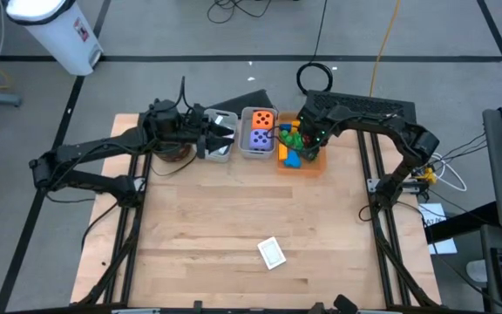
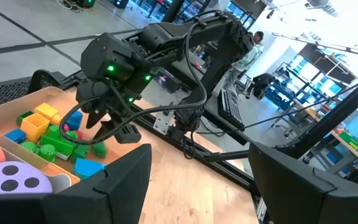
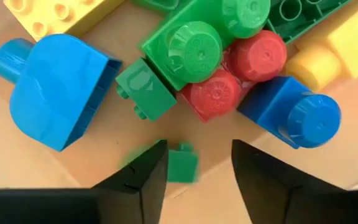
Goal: Pick & Place Toys
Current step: Put the brown deck of cards into the left gray bin
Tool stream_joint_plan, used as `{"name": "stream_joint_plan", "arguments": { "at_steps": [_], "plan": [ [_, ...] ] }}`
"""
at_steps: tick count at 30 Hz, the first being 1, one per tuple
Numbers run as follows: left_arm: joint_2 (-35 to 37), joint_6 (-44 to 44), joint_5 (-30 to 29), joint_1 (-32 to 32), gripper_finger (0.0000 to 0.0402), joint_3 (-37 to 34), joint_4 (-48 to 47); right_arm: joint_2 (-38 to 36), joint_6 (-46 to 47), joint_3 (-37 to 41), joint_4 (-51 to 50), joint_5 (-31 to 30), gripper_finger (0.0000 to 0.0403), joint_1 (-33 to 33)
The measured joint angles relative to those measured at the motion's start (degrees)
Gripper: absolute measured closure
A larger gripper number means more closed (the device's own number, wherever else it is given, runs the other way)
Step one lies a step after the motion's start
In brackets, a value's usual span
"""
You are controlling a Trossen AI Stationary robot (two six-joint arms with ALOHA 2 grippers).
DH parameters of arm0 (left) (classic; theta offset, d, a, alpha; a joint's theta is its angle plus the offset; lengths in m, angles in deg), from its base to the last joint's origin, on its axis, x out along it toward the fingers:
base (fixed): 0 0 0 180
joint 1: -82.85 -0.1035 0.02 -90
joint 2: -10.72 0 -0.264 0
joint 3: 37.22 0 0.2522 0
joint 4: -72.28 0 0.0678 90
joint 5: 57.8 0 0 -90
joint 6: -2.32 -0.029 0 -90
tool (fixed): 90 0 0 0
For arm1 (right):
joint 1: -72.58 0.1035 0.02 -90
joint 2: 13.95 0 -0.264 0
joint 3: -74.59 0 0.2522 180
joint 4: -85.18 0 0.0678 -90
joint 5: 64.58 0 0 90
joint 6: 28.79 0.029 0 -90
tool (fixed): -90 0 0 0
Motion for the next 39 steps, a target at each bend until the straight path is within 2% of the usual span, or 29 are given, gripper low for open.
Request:
{"name": "stream_joint_plan", "arguments": {
  "at_steps": [7,11,15,21,26,29,35,39],
  "plan": [
    [0.00,-0.02,-0.02,0.02,0.0124,0.01,0.02,-3.71,3.32,0.00,0.67,-0.05,0.0207,-0.02],
    [0.00,0.43,-0.02,0.03,0.0124,0.01,0.04,-9.20,5.37,0.00,2.77,-0.01,0.0205,-0.02],
    [0.00,3.01,0.82,0.26,0.0124,0.01,0.02,-16.18,12.86,0.00,6.55,1.27,0.0208,0.07],
    [0.00,7.75,7.57,3.18,0.0124,0.01,0.00,-25.81,19.92,-0.02,12.04,13.57,0.0205,0.09],
    [0.00,11.72,7.71,8.24,0.0124,0.01,0.00,-31.31,26.99,-0.02,13.60,24.54,0.0202,2.03],
    [0.00,12.76,3.41,13.21,0.0124,0.01,-0.02,-33.73,28.46,-0.02,13.65,26.04,0.0203,6.57],
    [0.00,14.57,-11.82,24.15,0.0124,0.03,0.00,-35.98,28.38,-0.02,13.85,25.47,0.0200,20.58],
    [0.00,16.17,-20.21,30.93,0.0124,0.03,0.00,-35.91,28.66,0.86,16.36,18.67,0.0200,32.28]
  ]
}}
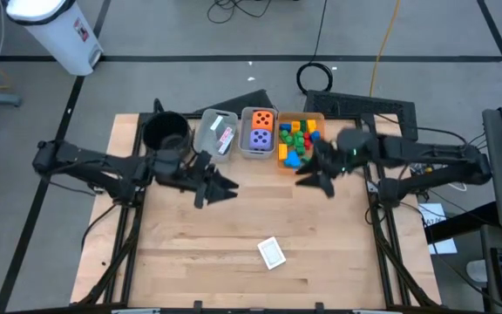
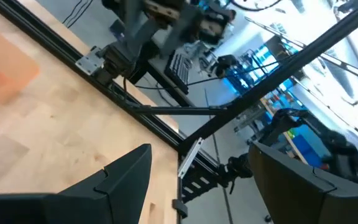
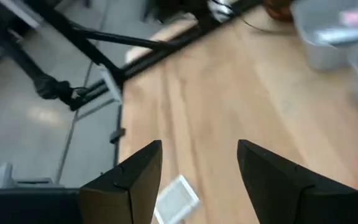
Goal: Pick & Place Toys
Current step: Put the brown deck of cards into the left gray bin
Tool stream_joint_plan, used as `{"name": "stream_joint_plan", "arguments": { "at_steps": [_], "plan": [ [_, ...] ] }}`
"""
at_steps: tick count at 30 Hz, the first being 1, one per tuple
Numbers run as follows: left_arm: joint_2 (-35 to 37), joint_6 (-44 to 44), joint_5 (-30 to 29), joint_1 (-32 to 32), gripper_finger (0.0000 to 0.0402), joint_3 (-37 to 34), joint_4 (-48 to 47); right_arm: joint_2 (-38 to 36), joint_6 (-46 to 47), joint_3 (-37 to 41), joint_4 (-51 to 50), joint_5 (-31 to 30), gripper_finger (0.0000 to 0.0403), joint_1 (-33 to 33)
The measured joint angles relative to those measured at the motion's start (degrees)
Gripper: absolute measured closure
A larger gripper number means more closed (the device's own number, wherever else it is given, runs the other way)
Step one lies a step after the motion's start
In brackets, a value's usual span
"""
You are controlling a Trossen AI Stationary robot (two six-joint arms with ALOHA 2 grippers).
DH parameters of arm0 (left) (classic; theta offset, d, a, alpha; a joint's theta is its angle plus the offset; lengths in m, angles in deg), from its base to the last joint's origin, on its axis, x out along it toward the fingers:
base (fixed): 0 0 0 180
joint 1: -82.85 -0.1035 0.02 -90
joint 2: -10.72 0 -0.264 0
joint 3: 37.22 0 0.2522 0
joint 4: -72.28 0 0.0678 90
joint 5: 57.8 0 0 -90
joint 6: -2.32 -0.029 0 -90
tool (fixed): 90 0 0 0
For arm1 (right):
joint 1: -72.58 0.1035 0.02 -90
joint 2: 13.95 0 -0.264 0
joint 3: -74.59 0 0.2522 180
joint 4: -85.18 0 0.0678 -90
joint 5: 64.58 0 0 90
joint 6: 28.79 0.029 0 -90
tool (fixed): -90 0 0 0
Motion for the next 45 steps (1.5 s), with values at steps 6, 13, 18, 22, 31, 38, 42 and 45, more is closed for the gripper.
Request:
{"name": "stream_joint_plan", "arguments": {
  "at_steps": [6,13,18,22,31,38,42,45],
  "plan": [
    [0.00,1.48,-7.54,7.86,0.0124,0.00,-0.02,1.95,5.76,8.43,24.19,-13.70,0.0202,15.82],
    [0.02,1.47,-6.22,11.93,0.0124,0.02,-2.32,10.86,10.36,9.96,35.04,-27.68,0.0210,28.84],
    [0.05,1.32,-0.04,14.44,0.0124,0.02,-4.96,21.39,13.04,0.71,39.06,-33.42,0.0224,33.62],
    [0.51,-1.78,2.34,16.84,0.0124,0.02,-8.36,30.83,13.30,-11.54,34.23,-33.41,0.0237,35.80],
    [1.83,-7.39,3.45,21.16,0.0124,0.02,-14.07,45.77,22.54,-26.52,20.41,-31.59,0.0255,38.41],
    [1.77,-8.58,3.36,23.66,0.0124,0.02,-14.47,49.40,34.39,-26.56,12.48,-30.33,0.0254,38.01],
    [1.77,-8.99,1.90,24.32,0.0124,0.02,-15.26,50.01,44.31,-26.56,-1.74,-30.20,0.0262,37.07],
    [1.77,-9.13,0.92,24.33,0.0124,0.02,-15.21,49.99,52.03,-26.56,-13.92,-29.07,0.0270,36.19]
  ]
}}
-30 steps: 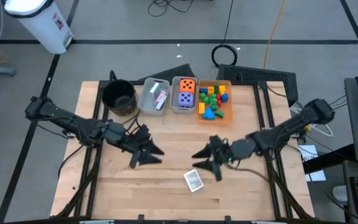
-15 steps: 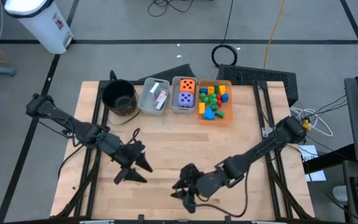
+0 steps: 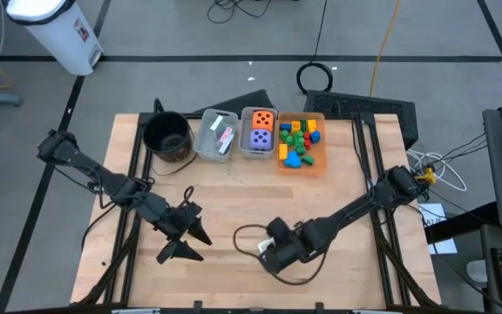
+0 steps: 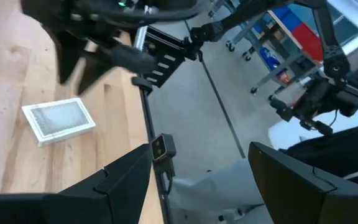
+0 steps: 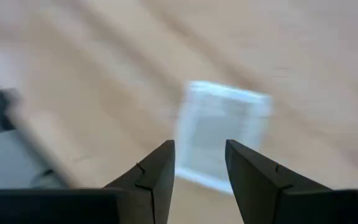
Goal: Pick & Place Toys
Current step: Put the brown deck of cards into the left gray bin
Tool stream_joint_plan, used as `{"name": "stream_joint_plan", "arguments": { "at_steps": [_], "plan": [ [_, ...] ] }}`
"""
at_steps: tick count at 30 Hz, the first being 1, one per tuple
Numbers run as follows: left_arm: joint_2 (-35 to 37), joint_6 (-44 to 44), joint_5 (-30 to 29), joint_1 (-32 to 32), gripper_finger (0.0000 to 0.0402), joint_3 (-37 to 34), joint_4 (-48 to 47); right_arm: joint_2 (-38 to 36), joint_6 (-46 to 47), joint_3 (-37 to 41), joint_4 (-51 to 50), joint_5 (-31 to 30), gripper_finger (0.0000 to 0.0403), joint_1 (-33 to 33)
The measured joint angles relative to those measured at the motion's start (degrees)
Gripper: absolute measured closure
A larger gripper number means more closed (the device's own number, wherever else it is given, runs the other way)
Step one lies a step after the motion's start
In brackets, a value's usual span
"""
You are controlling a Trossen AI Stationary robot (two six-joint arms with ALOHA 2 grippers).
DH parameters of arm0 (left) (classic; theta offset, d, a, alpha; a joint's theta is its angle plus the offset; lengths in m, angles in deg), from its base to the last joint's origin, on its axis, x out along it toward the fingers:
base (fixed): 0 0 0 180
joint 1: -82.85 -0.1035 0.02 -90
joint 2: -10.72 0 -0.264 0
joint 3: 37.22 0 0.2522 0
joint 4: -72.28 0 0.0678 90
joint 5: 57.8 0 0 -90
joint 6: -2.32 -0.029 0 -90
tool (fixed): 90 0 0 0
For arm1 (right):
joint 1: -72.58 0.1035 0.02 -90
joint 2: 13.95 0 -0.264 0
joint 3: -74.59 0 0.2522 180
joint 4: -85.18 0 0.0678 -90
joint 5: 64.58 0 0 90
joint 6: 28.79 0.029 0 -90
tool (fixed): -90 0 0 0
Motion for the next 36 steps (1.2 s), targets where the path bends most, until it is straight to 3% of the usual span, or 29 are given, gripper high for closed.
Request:
{"name": "stream_joint_plan", "arguments": {
  "at_steps": [3,8,17,29,34,36],
  "plan": [
    [0.00,-0.12,-1.64,-0.01,0.0124,0.00,-0.04,0.00,2.22,0.00,-4.74,-1.25,0.0275,-0.69],
    [0.00,-0.51,-2.10,-0.73,0.0124,0.00,0.05,-0.02,3.22,0.00,0.95,-8.41,0.0274,-0.65],
    [0.00,-0.01,-2.07,-2.00,0.0124,0.00,0.11,-0.02,-6.91,0.00,9.39,-5.69,0.0271,-0.75],
    [0.00,-0.91,-2.02,-2.04,0.0124,0.00,-0.10,-0.02,-6.53,0.00,17.24,-5.67,0.0140,-0.86],
    [0.00,-0.95,-1.95,-2.05,0.0124,0.00,-0.22,-0.02,-10.44,0.00,21.84,-7.36,0.0114,-1.55],
    [0.00,-0.95,-1.71,-2.05,0.0124,0.00,-0.24,-0.02,-10.44,0.02,24.73,-5.42,0.0111,-2.58]
  ]
}}
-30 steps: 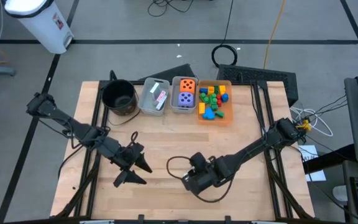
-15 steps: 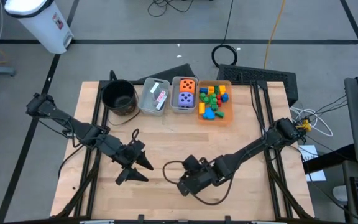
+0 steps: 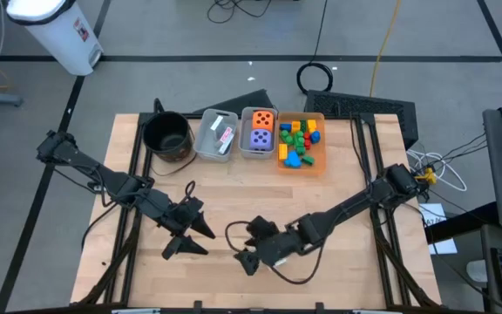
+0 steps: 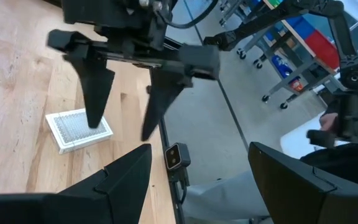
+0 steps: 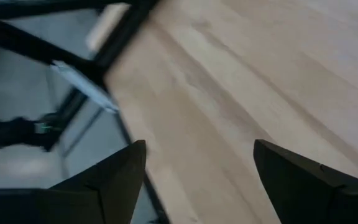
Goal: Pick & Place Toys
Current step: Put the brown deck of cards into the left gray bin
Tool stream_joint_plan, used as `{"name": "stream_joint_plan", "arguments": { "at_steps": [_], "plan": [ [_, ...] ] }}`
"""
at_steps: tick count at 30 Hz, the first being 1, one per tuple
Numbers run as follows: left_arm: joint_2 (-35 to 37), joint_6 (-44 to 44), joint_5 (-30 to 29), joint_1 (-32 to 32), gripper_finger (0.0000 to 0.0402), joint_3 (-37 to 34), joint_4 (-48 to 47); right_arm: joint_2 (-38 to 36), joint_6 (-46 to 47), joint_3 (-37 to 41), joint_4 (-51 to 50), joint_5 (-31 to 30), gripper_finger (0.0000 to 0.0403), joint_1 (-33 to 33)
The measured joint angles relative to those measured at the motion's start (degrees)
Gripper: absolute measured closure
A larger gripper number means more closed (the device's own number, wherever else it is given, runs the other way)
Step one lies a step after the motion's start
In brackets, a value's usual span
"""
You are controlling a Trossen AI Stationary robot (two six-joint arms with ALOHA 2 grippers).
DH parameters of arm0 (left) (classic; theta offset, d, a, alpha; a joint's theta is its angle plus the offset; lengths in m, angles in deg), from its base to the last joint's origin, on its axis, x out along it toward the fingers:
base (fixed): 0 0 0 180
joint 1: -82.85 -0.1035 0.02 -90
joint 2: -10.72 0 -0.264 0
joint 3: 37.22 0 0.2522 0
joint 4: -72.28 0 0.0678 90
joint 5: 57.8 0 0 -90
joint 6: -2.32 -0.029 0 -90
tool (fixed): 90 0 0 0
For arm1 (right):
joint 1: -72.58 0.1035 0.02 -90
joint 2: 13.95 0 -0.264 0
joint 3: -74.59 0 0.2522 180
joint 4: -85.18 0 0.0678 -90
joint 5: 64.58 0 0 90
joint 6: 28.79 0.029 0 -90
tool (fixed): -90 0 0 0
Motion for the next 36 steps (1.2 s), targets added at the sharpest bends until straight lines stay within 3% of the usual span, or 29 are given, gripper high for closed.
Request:
{"name": "stream_joint_plan", "arguments": {
  "at_steps": [6,10,17,22,31,36],
  "plan": [
    [0.00,0.07,0.11,0.00,0.0124,-0.02,-0.13,-1.91,-10.89,-0.25,13.40,6.62,0.0111,-1.15],
    [-0.01,0.04,0.58,0.00,0.0124,-0.02,-0.39,-4.04,-14.00,-6.58,7.45,7.09,0.0124,-0.84],
    [-0.02,0.24,0.61,0.00,0.0124,-0.04,-2.05,-4.66,-22.50,-21.65,-6.23,0.49,0.0157,0.85],
    [0.60,0.24,0.60,0.00,0.0124,-0.06,-2.66,-3.19,-18.78,-22.78,-10.75,-0.10,0.0170,2.36],
    [4.50,-0.55,0.00,-1.36,0.0124,-0.07,-2.77,5.65,-12.03,-22.73,-11.41,10.15,0.0179,4.05],
    [7.12,-0.81,0.00,-2.13,0.0124,-0.07,-3.85,8.67,-6.93,-22.73,-16.33,10.09,0.0179,3.97]
  ]
}}
